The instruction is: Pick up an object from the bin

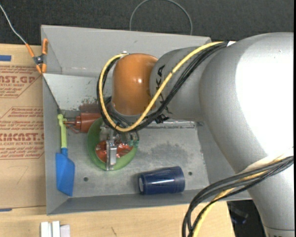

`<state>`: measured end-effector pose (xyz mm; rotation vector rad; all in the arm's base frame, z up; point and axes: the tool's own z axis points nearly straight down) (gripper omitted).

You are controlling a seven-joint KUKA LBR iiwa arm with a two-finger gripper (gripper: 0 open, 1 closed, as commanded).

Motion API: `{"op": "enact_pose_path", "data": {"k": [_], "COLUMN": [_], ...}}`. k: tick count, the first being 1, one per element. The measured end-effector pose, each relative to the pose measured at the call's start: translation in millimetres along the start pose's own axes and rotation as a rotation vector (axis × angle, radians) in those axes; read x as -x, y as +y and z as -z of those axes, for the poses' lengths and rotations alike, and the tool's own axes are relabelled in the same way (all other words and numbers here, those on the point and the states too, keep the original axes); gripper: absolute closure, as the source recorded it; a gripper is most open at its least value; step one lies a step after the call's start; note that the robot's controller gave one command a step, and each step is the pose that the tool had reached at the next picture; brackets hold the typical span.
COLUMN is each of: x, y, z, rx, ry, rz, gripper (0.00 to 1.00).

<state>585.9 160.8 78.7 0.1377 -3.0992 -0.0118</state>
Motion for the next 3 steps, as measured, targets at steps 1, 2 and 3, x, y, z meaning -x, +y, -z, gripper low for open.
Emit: {"op": "enact_pose_path", "data": {"k": [1,2,3], "x": [0.1,0.2,0.3], "y": [0.0,0.2,0.2], "z": [0.0,0.1,0.1], "rx": [0.000,0.001,0.001], "ry": [0.000,-0.001,-0.001], "rz": [0.000,0.000,0.000], "gripper": [1.00,1.00,1.00]}}
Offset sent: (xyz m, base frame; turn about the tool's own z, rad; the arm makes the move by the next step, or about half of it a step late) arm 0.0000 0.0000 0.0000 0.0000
